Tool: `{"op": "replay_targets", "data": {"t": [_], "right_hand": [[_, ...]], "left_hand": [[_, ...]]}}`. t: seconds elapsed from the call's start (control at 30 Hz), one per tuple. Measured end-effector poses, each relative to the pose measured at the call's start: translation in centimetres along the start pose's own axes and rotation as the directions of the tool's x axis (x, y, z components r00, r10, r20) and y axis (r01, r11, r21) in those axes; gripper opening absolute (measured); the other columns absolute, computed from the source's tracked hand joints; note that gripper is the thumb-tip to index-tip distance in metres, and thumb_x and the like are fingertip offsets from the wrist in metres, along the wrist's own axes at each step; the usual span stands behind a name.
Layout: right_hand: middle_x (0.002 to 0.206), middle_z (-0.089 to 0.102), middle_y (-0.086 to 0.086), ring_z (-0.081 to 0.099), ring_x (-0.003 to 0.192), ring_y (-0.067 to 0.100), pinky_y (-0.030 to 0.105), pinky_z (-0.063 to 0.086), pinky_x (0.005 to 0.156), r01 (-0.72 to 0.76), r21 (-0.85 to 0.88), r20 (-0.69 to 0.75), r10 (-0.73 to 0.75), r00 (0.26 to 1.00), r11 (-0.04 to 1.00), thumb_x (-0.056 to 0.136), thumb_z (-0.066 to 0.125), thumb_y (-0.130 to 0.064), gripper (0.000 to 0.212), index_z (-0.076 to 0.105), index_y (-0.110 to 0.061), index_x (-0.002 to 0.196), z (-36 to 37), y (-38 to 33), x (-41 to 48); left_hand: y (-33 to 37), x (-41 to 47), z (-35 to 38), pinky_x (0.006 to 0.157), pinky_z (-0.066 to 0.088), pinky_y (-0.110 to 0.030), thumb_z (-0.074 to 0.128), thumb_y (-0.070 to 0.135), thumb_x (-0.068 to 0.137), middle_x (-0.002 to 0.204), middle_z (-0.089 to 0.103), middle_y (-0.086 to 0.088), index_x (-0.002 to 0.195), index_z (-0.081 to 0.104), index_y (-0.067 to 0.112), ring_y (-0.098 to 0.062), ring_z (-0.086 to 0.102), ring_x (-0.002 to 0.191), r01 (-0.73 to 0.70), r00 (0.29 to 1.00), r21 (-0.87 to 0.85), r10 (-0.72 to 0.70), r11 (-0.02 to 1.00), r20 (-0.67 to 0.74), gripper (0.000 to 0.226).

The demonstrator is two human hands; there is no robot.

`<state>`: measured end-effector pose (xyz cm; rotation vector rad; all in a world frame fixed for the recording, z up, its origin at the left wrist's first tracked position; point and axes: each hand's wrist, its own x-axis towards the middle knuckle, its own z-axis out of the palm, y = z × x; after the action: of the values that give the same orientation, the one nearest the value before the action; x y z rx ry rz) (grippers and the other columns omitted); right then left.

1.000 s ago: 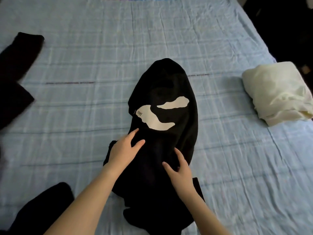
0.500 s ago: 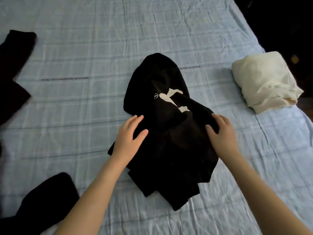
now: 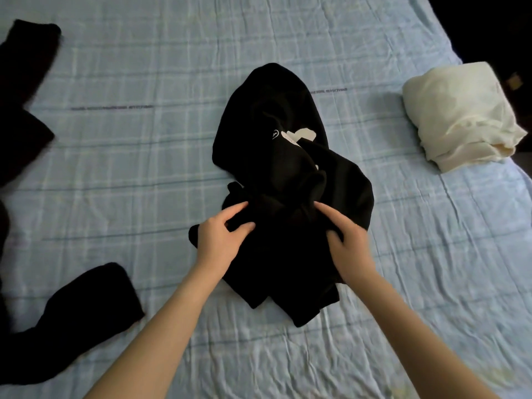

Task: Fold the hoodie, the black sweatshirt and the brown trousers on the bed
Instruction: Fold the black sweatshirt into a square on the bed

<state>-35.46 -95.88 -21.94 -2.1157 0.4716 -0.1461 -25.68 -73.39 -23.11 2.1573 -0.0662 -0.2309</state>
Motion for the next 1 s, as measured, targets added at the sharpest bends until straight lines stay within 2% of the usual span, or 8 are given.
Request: {"op": "replay_targets", "data": {"t": [0.13,0.2,0.3,0.43,0.5,0.57,0.73,1.0], "right_hand": [[0.127,0.058,-0.030,0.055,0.118,-0.010,0.004,0.038,0.099,0.196,-0.181,0.031,-0.193,0.981,0.964,0.092,0.049,0.001,0.052,0.063,-0.027,0.133,-4.4,-0.3,-1.5],[0.138,0.055,-0.014,0.056,0.124,0.006,0.007,0.037,0.100,0.158,-0.301,0.214,-0.095,0.972,0.940,0.097,0.051,0.000,0.051,0.058,-0.027,0.140,-4.5,0.2,-2.3],[0.159,0.029,-0.009,0.041,0.139,0.016,0.027,0.042,0.107,0.043,-0.406,0.419,0.144,0.896,0.913,0.095,0.060,-0.016,0.063,0.040,-0.038,0.151,-2.7,1.3,-4.2],[0.162,0.017,-0.012,0.024,0.146,0.019,0.036,0.032,0.112,0.166,-0.359,0.360,-0.027,0.932,0.919,0.084,0.070,-0.027,0.086,0.023,-0.057,0.150,0.2,1.7,-5.2],[0.164,0.020,-0.008,0.022,0.147,0.023,0.037,0.028,0.115,0.190,-0.352,0.377,-0.047,0.925,0.916,0.089,0.069,-0.026,0.079,0.028,-0.055,0.150,2.2,1.7,-5.0],[0.161,0.030,-0.005,0.029,0.147,0.022,0.026,0.025,0.116,0.148,-0.318,0.385,-0.015,0.923,0.936,0.099,0.060,-0.019,0.059,0.041,-0.044,0.149,4.0,1.6,-4.9],[0.148,0.051,-0.003,0.045,0.138,0.019,0.019,0.030,0.111,0.094,-0.222,0.233,-0.040,0.972,0.970,0.102,0.051,-0.007,0.040,0.062,-0.025,0.136,5.4,-1.2,-6.5],[0.150,0.051,-0.001,0.046,0.135,0.027,0.037,0.037,0.115,0.219,-0.123,0.256,-0.182,0.949,0.968,0.102,0.055,-0.014,0.044,0.053,-0.027,0.144,15.3,-12.2,-9.9]], "left_hand": [[1.6,-4.2,-3.4,0.082,0.040,0.000,0.082,0.034,0.073,0.105,0.062,0.023,0.115,0.071,0.029,0.010,0.060,0.092,-0.185,0.972,0.085,0.195,0.979,-0.130,0.044],[0.8,-5.7,-4.1,0.081,0.039,-0.005,0.079,0.037,0.078,0.113,0.060,0.013,0.119,0.070,0.025,0.000,0.059,0.097,-0.129,0.991,0.249,0.120,0.960,0.052,0.043],[-1.7,-6.7,-4.4,0.085,0.045,-0.024,0.063,0.053,0.087,0.133,0.054,0.008,0.135,0.056,0.033,-0.014,0.056,0.114,-0.064,0.924,0.587,-0.174,0.807,0.341,0.052],[-4.6,-4.4,-3.9,0.104,0.040,-0.038,0.064,0.062,0.080,0.146,0.038,0.002,0.148,0.034,0.037,-0.022,0.037,0.133,-0.188,0.953,0.515,0.029,0.836,0.300,0.078],[-5.7,-3.4,-2.6,0.114,0.029,-0.043,0.063,0.069,0.075,0.151,0.035,-0.003,0.154,0.016,0.038,-0.026,0.029,0.140,-0.235,0.898,0.542,-0.032,0.807,0.438,0.097],[-6.8,-3.9,-1.5,0.112,0.032,-0.042,0.062,0.068,0.077,0.136,0.052,-0.005,0.156,0.010,0.034,-0.027,0.045,0.130,-0.281,0.869,0.593,-0.063,0.755,0.492,0.099],[-7.3,-5.9,-5.9,0.067,0.049,-0.041,0.076,0.032,0.080,0.081,0.063,-0.001,0.117,0.066,0.016,-0.027,0.062,0.078,-0.401,0.915,0.479,0.312,0.781,0.257,0.042],[-9.2,-7.5,-22.9,0.066,0.046,-0.045,0.082,0.013,0.071,0.086,0.059,-0.006,0.112,0.067,0.011,-0.031,0.058,0.077,-0.305,0.910,0.660,0.414,0.686,-0.011,0.044]]}}
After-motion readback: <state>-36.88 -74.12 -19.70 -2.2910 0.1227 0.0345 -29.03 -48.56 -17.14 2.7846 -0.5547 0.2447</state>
